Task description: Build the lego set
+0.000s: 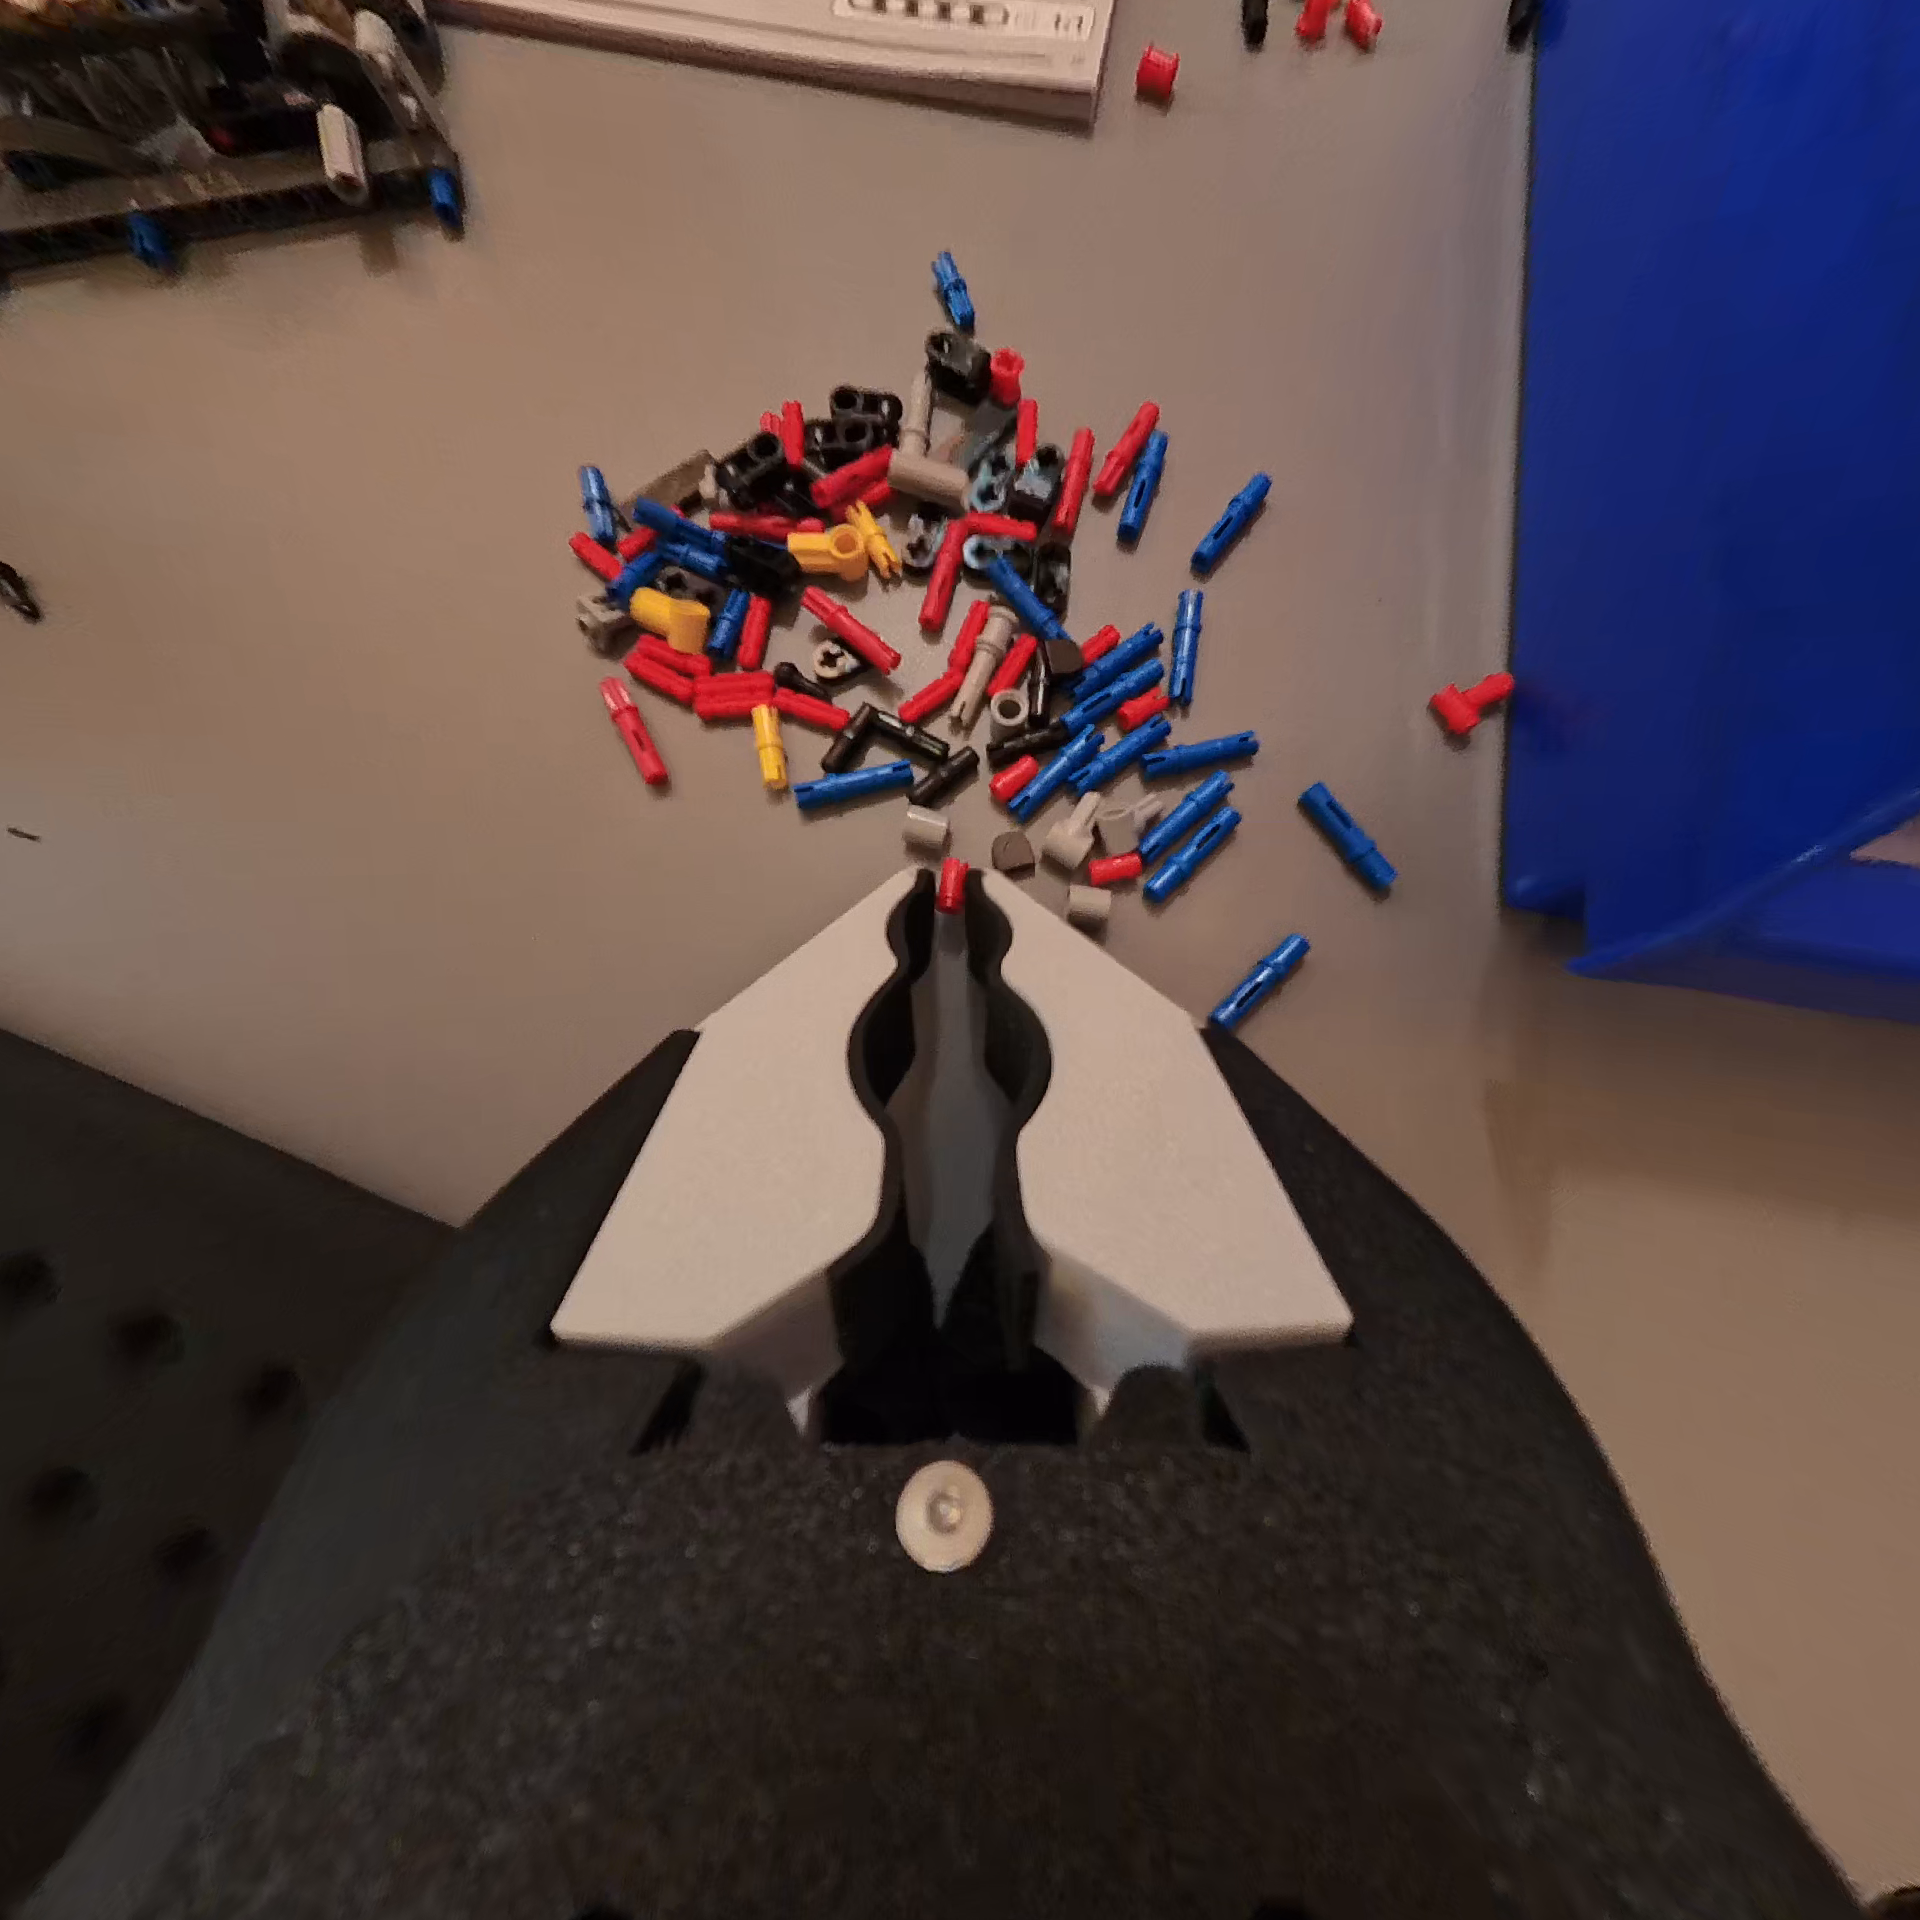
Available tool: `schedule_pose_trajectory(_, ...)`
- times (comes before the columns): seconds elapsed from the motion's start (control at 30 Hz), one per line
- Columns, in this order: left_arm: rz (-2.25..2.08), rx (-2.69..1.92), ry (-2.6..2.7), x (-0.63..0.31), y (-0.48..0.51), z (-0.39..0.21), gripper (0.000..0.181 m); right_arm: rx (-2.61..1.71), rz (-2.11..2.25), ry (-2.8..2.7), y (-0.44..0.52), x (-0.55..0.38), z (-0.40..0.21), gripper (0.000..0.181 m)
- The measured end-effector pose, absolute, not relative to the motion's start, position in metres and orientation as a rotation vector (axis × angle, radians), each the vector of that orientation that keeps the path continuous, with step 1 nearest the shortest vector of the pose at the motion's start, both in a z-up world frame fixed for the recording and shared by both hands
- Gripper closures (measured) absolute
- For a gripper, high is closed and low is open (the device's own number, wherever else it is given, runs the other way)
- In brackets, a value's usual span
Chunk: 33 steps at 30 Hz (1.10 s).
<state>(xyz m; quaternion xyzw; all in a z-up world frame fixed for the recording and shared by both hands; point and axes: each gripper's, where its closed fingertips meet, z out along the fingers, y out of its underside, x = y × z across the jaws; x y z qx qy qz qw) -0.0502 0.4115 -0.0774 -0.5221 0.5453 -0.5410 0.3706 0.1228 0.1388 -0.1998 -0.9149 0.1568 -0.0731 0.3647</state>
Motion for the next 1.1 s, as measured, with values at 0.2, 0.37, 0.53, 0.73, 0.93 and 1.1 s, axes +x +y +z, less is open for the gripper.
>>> schedule_pose_trajectory(0.2, -1.398, -1.336, 1.422, -0.047, 0.404, -0.079, 0.157, -2.154, 0.081, 0.043, 0.220, 0.046, -0.142, 0.177)
schedule_pose_trajectory(0.37, -1.227, -1.213, 1.586, -0.044, 0.381, -0.089, 0.157, -1.932, 0.502, -0.124, 0.305, -0.021, -0.113, 0.177)
schedule_pose_trajectory(0.53, -0.745, -1.010, 1.838, -0.062, 0.387, -0.108, 0.156, -1.764, 0.971, 0.002, 0.361, -0.032, -0.089, 0.178)
schedule_pose_trajectory(0.73, -0.732, -0.877, 1.820, -0.075, 0.389, -0.110, 0.151, -1.796, 1.328, -0.199, 0.370, -0.080, -0.095, 0.178)
schedule_pose_trajectory(0.93, -1.212, -0.724, 1.781, -0.100, 0.332, -0.074, 0.152, -1.708, 1.564, -0.349, 0.338, -0.098, -0.079, 0.177)
schedule_pose_trajectory(1.1, -1.271, -0.766, 1.883, -0.105, 0.319, -0.085, 0.157, -1.689, 1.626, -0.408, 0.326, -0.104, -0.075, 0.177)
